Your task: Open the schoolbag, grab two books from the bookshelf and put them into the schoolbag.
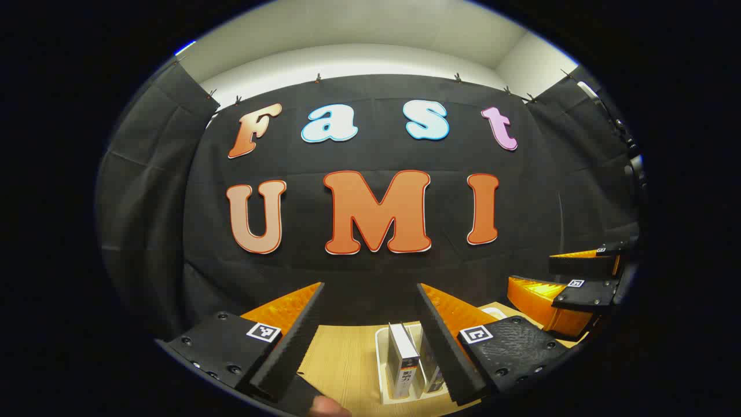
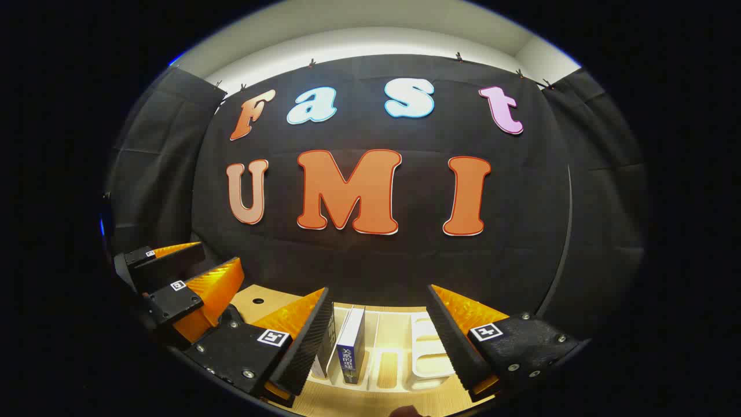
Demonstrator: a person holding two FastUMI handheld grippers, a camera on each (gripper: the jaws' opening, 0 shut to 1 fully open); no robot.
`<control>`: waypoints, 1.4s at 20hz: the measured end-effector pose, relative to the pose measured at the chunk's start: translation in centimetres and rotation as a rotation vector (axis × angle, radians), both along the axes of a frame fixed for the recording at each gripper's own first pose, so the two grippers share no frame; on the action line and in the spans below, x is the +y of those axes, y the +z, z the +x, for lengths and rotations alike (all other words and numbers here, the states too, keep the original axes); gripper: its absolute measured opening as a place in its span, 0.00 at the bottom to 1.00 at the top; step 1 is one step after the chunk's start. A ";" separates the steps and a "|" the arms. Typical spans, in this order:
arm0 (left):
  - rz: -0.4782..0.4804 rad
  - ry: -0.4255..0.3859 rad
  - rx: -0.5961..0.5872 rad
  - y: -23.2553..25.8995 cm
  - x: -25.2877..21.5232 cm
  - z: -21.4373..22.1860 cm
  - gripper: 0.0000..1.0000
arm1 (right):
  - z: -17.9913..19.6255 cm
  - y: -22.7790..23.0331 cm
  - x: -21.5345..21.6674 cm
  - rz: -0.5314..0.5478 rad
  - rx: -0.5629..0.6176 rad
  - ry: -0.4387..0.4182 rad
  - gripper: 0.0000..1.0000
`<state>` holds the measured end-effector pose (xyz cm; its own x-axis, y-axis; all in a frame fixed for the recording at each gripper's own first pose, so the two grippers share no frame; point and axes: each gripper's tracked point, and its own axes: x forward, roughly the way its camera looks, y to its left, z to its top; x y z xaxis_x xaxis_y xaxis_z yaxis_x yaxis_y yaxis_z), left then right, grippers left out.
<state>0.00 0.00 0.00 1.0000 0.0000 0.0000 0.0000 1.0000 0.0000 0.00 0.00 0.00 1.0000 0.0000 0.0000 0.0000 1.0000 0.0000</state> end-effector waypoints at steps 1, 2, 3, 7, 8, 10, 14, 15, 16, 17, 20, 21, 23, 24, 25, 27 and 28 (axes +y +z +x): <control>0.000 0.003 0.004 -0.2 0.0 0.0 0.96 | -0.1 0.1 0.0 0.003 -0.003 0.000 0.97; -0.001 0.007 0.007 -0.2 -0.1 0.0 0.96 | -0.2 0.1 -0.1 0.008 -0.003 0.003 0.98; 0.001 0.007 0.014 -0.5 -0.2 0.0 0.96 | -0.3 -0.1 -0.1 0.009 -0.002 0.004 0.97; -0.013 0.005 0.029 -0.9 -0.6 -0.1 0.96 | -0.4 -0.2 -0.6 0.014 0.002 0.002 0.97; -0.015 0.007 0.024 -0.8 -0.5 -0.3 0.96 | -0.4 -0.2 -0.6 0.013 0.002 0.004 0.98; -0.010 0.012 0.017 -0.5 -0.3 -0.2 0.96 | -0.4 -0.2 -0.8 0.010 0.001 0.005 0.97; -0.017 0.030 0.002 -0.2 0.0 -0.3 0.96 | -0.4 0.0 -0.6 0.013 -0.004 0.010 0.97; -0.015 0.034 0.002 -0.2 0.1 -0.4 0.96 | -0.4 0.1 -0.6 0.011 -0.006 0.011 0.97; -0.012 0.034 0.001 -0.1 0.1 -0.4 0.96 | -0.4 0.0 -0.7 0.010 -0.003 0.008 0.97; -0.012 0.036 0.003 -0.3 0.2 -0.3 0.96 | -0.5 -0.1 -0.8 0.012 -0.002 0.010 0.97; -0.010 0.033 0.001 -0.2 -0.1 -0.5 0.96 | -0.4 -0.1 -0.9 0.018 -0.001 0.008 0.97; -0.006 0.034 0.001 -0.4 0.0 -0.4 0.96 | -0.5 -0.2 -1.1 0.017 0.000 0.006 0.97; 0.004 0.032 -0.002 -0.3 -0.1 -0.6 0.96 | -0.6 -0.3 -1.1 0.018 -0.001 0.007 0.97; 0.009 0.030 -0.003 -0.2 -0.1 -0.6 0.96 | -0.5 -0.3 -1.1 0.020 -0.001 0.008 0.97; 0.010 0.030 -0.005 -0.3 -0.2 -0.6 0.96 | -0.4 -0.3 -1.1 0.021 -0.001 0.008 0.97; 0.015 0.031 -0.009 -0.1 -0.2 -0.9 0.96 | -0.4 -0.3 -1.0 0.022 -0.001 0.013 0.97; 0.018 0.028 -0.007 -0.2 -0.2 -0.8 0.96 | -0.4 -0.4 -1.1 0.022 -0.001 0.016 0.97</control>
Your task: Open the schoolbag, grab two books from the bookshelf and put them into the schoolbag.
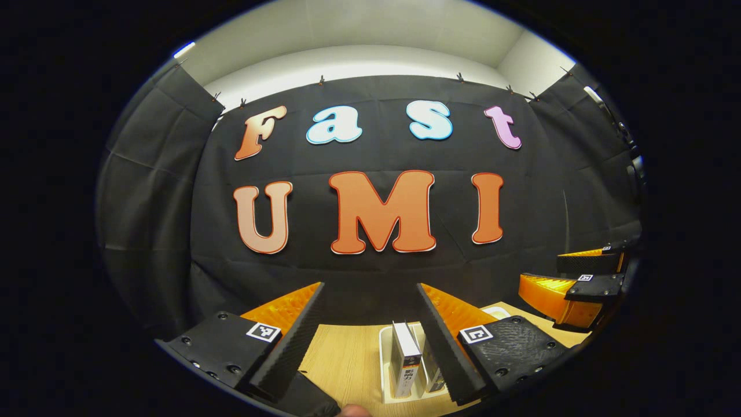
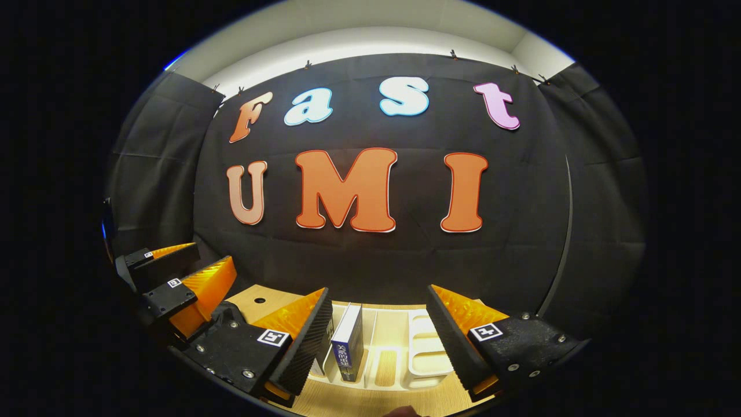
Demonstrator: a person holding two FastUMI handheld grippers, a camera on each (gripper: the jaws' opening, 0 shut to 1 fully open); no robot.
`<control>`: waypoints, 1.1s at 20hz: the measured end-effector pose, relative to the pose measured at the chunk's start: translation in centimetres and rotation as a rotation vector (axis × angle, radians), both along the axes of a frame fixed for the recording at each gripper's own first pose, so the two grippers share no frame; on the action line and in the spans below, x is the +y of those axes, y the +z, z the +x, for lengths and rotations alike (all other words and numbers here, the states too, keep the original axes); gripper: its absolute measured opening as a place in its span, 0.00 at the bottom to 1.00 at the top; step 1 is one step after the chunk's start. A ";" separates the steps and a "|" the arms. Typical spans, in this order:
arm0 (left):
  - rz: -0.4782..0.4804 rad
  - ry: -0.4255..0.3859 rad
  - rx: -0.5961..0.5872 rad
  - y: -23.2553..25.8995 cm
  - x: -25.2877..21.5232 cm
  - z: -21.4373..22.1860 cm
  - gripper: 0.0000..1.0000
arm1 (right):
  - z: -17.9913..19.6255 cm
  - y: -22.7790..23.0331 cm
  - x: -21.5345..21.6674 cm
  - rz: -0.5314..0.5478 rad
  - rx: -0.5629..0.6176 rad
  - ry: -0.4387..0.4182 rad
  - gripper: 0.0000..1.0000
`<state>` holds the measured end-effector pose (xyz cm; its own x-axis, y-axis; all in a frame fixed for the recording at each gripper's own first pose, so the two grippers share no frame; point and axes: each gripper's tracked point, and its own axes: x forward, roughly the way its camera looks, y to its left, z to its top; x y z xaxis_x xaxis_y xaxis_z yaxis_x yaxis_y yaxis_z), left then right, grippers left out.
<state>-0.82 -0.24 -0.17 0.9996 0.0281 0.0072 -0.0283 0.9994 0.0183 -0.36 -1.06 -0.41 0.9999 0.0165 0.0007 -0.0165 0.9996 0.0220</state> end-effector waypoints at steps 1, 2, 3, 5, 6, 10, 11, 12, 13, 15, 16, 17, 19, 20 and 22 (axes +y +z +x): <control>0.007 0.000 0.002 -0.3 -0.1 0.0 0.96 | 0.0 0.1 0.1 -0.001 -0.003 0.005 0.97; 0.018 0.000 0.005 -0.4 0.0 -0.1 0.96 | 0.1 0.2 0.1 -0.004 -0.003 0.003 1.00; 0.034 0.003 0.012 -0.8 0.0 -0.2 0.96 | 0.2 0.1 0.0 -0.007 -0.003 0.005 0.97; 0.067 0.000 0.031 -1.8 -0.1 -0.3 0.96 | 0.3 0.1 -0.4 -0.016 -0.005 0.000 0.97; 0.085 0.002 0.044 -2.4 0.0 -0.3 0.96 | 0.4 0.1 -0.6 -0.020 -0.006 -0.002 0.97; 0.177 0.005 0.092 -5.2 0.7 -0.8 0.98 | 0.8 0.1 -1.4 -0.043 -0.008 -0.007 0.97; 0.206 0.013 0.108 -6.0 1.1 -0.9 0.98 | 0.8 0.0 -1.7 -0.053 -0.010 -0.011 0.97; 0.236 0.012 0.120 -6.9 1.3 -1.1 0.98 | 1.0 0.0 -1.8 -0.058 -0.011 -0.011 0.97; 0.268 0.017 0.143 -8.0 1.6 -1.5 0.99 | 1.1 -0.1 -2.0 -0.063 -0.011 -0.013 0.97; 0.330 0.021 0.201 -10.7 2.4 -2.1 0.99 | 1.3 -0.3 -2.3 -0.067 -0.008 -0.014 0.97; 0.356 0.021 0.227 -12.0 2.8 -2.6 0.98 | 1.4 -0.4 -2.5 -0.069 -0.006 -0.013 0.97; 0.381 0.024 0.257 -13.5 3.1 -3.2 0.98 | 1.6 -0.7 -2.6 -0.072 -0.002 -0.013 0.97; 0.436 0.034 0.308 -16.0 4.2 -4.1 0.98 | 1.8 -1.1 -2.7 -0.078 0.006 -0.010 0.97; 0.461 0.038 0.334 -17.1 4.7 -4.5 0.98 | 1.9 -1.2 -2.8 -0.083 0.007 -0.010 0.98; 0.500 0.045 0.378 -19.4 5.7 -5.3 0.98 | 2.0 -1.4 -2.9 -0.093 0.011 -0.007 0.98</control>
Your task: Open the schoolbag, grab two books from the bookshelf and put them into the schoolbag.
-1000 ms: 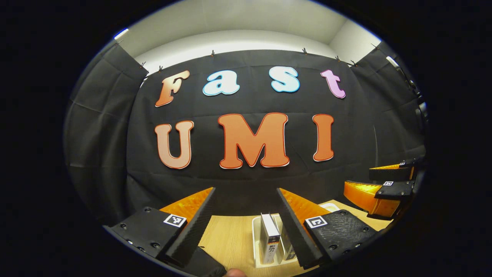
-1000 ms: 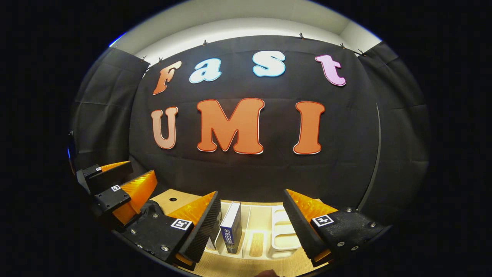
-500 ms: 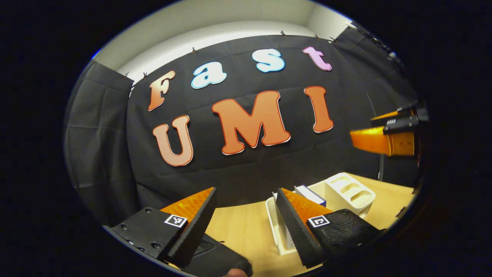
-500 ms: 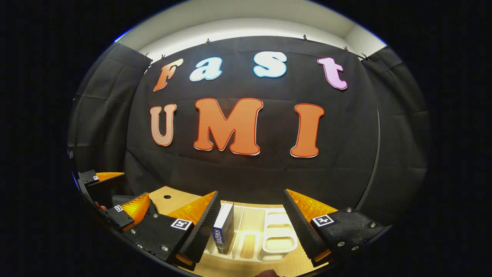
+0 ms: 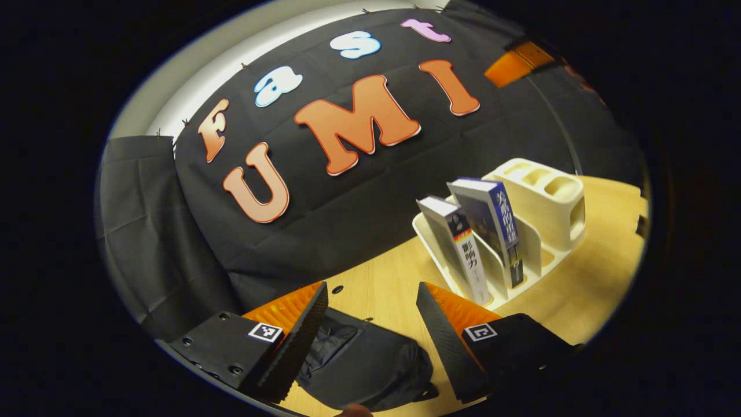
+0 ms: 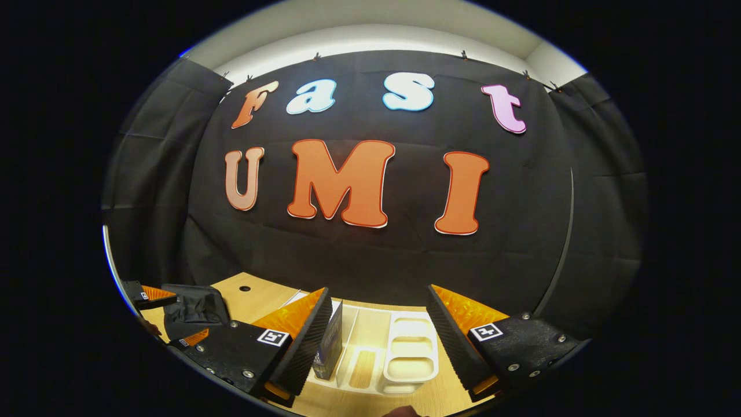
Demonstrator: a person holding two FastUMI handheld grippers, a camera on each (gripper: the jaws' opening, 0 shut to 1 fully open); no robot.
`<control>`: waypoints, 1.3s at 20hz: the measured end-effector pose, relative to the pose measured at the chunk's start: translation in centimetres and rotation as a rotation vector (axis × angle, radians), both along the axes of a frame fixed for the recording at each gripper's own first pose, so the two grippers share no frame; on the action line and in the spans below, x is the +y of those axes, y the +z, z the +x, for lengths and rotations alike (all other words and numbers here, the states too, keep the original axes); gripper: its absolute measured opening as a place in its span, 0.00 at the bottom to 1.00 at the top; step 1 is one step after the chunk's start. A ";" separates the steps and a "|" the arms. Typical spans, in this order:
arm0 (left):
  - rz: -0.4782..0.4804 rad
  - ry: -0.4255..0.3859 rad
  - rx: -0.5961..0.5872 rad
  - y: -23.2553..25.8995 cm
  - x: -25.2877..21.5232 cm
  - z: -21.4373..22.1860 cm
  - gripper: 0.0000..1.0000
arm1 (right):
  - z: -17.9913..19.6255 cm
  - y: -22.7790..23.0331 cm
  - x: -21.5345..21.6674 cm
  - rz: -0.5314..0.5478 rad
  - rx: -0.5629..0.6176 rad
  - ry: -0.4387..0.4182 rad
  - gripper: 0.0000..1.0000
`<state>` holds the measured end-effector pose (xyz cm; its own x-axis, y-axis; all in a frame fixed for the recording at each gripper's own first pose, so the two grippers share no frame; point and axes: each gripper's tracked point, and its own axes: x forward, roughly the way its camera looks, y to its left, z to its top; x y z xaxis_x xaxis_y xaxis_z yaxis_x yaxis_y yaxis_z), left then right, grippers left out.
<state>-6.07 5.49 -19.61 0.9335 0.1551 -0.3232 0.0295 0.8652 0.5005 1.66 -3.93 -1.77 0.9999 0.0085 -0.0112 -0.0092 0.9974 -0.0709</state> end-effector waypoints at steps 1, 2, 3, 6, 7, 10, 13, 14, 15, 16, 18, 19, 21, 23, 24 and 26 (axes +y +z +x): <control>0.025 0.005 0.027 -1.4 0.5 -0.5 0.98 | 0.0 -0.1 0.1 -0.003 0.003 0.010 0.98; 0.050 0.007 0.047 -2.4 0.8 -0.8 0.98 | 0.1 0.0 0.2 -0.009 0.002 0.014 0.98; 0.076 0.009 0.070 -3.6 1.3 -1.3 0.98 | 0.2 0.0 -0.1 -0.016 0.001 0.012 0.98; 0.136 0.017 0.142 -6.8 2.2 -2.9 0.98 | 0.3 0.3 -0.1 -0.005 -0.005 0.017 0.98; 0.152 0.022 0.165 -7.9 2.7 -3.4 0.98 | 0.3 0.2 -0.1 -0.003 -0.006 0.022 0.98; 0.210 0.039 0.227 -11.3 4.1 -4.5 0.98 | 0.5 0.0 -0.3 -0.010 0.000 0.023 0.98; 0.261 0.059 0.290 -14.1 5.7 -5.5 0.98 | 0.7 -0.1 -0.2 -0.008 0.000 0.037 0.98; 0.270 0.066 0.302 -14.7 6.1 -5.7 0.98 | 0.9 0.0 -0.1 -0.013 -0.003 0.039 0.98; 0.284 0.076 0.312 -15.2 6.5 -6.2 0.98 | 1.0 0.1 -0.2 -0.016 -0.004 0.041 0.98; 0.307 0.088 0.316 -15.3 6.9 -6.5 0.98 | 1.0 0.0 -0.2 -0.017 -0.005 0.044 0.98; 0.349 0.112 0.336 -16.1 7.7 -7.1 0.98 | 1.3 0.0 -0.1 -0.013 -0.002 0.052 0.98; 0.378 0.128 0.337 -16.2 8.4 -7.1 0.98 | 1.5 -0.2 0.1 -0.016 0.001 0.058 0.98; 0.409 0.165 0.351 -16.7 9.7 -7.3 0.98 | 1.3 -0.4 0.2 -0.027 0.006 0.068 0.98; 0.436 0.185 0.337 -16.4 10.5 -6.7 0.98 | 1.3 -0.4 0.4 -0.034 0.002 0.080 0.98; 0.452 0.188 0.327 -16.2 10.6 -6.3 0.97 | 1.3 -0.3 0.4 -0.036 0.000 0.085 0.98; 0.485 0.188 0.324 -16.0 10.9 -5.6 0.96 | 1.2 -0.5 0.4 -0.036 0.002 0.096 0.98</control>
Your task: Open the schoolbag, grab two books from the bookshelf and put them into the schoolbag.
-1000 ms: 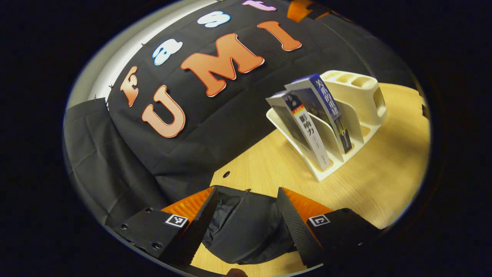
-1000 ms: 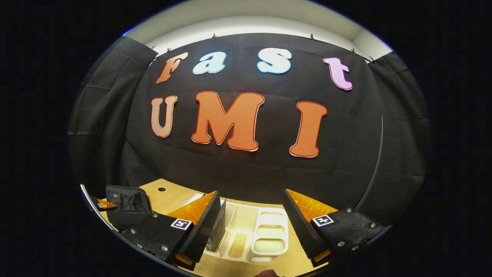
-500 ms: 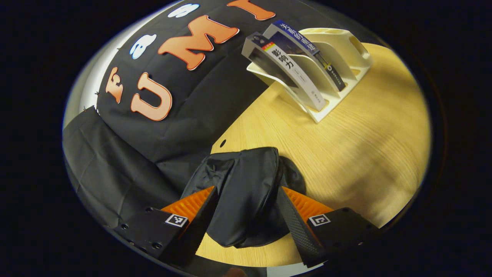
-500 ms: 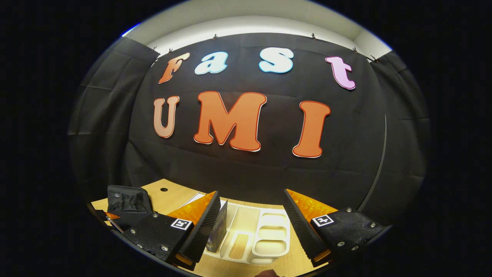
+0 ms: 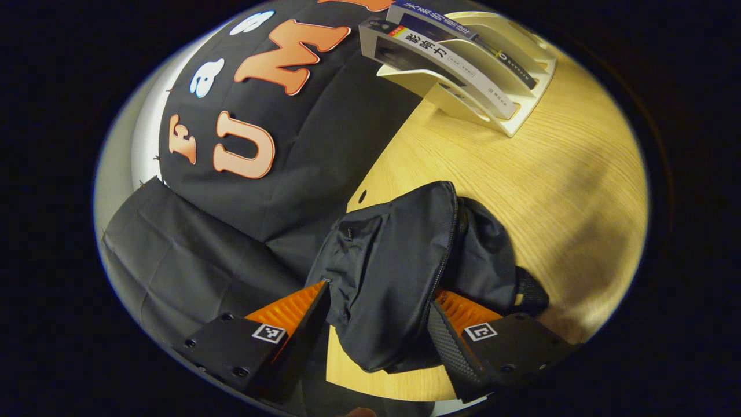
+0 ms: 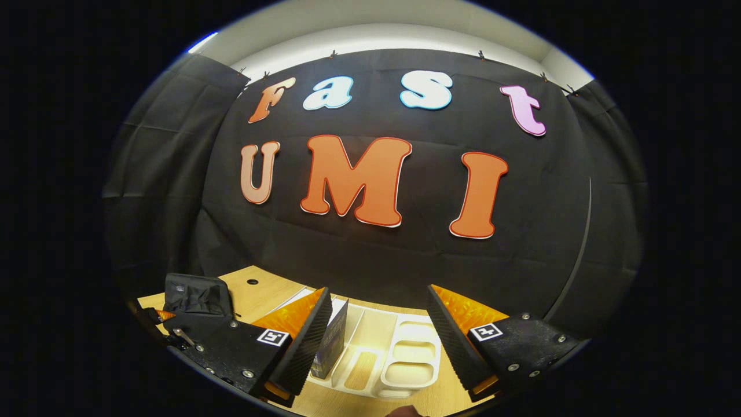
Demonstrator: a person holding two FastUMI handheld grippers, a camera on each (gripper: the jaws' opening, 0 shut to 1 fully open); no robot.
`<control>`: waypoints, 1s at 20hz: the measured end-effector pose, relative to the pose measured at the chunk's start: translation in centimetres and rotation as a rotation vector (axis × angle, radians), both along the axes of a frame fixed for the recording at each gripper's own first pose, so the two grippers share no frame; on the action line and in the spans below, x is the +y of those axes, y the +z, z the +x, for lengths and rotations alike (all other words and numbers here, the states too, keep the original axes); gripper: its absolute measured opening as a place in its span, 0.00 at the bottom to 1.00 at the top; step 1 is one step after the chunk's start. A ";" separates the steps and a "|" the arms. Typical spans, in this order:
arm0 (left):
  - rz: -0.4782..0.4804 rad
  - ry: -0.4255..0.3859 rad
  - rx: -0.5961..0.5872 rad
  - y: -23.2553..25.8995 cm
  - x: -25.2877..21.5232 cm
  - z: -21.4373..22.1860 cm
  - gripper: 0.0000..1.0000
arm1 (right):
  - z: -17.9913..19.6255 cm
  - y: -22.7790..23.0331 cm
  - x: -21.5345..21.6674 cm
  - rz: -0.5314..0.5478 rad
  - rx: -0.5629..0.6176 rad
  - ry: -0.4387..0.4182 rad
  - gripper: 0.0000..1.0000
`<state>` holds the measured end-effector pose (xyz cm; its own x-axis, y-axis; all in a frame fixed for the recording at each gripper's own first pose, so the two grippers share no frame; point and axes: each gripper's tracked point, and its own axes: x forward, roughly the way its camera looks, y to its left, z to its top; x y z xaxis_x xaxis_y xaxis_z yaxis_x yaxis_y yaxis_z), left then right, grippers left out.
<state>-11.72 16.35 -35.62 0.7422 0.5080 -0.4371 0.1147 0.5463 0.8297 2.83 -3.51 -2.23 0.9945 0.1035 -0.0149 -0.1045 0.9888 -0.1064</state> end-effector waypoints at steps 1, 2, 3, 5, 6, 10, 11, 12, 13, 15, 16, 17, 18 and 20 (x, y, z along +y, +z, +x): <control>0.013 -0.001 0.009 -0.1 0.1 0.3 0.96 | -0.1 0.1 0.0 0.002 -0.003 0.006 0.98; 0.020 -0.008 0.018 -0.2 0.1 0.7 0.96 | -0.1 0.2 0.1 0.002 -0.004 0.008 0.98; 0.026 -0.009 0.031 -0.6 0.2 1.2 0.95 | -0.2 0.2 0.1 0.003 -0.006 0.014 0.98; 0.020 -0.014 0.059 -0.9 0.3 1.8 0.86 | -0.4 0.2 0.0 0.003 -0.004 0.023 0.98; 0.006 -0.015 0.064 -1.0 0.2 2.1 0.76 | -0.4 0.3 0.0 0.003 -0.007 0.029 0.98; -0.064 -0.013 0.105 -0.5 0.0 2.1 0.35 | -0.4 0.6 0.0 -0.002 -0.016 0.038 0.98; -0.087 -0.021 0.117 -0.5 -0.2 2.1 0.30 | -0.5 0.4 -0.1 -0.002 -0.010 0.033 0.98; -0.104 -0.024 0.133 -0.3 -0.3 2.2 0.25 | -0.4 0.3 0.0 0.001 -0.005 0.033 0.98; -0.129 -0.035 0.144 0.0 -0.3 2.2 0.11 | -0.3 0.2 0.0 0.003 0.002 0.029 0.98; -0.172 -0.042 0.168 0.7 -0.1 2.4 0.08 | -0.3 0.0 0.3 -0.002 0.016 0.018 0.98; -0.208 -0.046 0.194 0.8 -0.1 2.3 0.07 | -0.2 -0.2 0.6 -0.005 0.022 0.017 0.97; -0.243 -0.055 0.213 1.0 0.0 2.2 0.07 | -0.1 -0.2 0.8 -0.008 0.031 0.014 0.98; -0.270 -0.060 0.238 1.2 0.0 2.2 0.07 | 0.1 -0.5 1.1 -0.014 0.043 0.009 0.98; -0.322 -0.084 0.254 2.1 0.4 2.6 0.06 | 0.3 -0.7 2.1 -0.026 0.055 0.000 0.98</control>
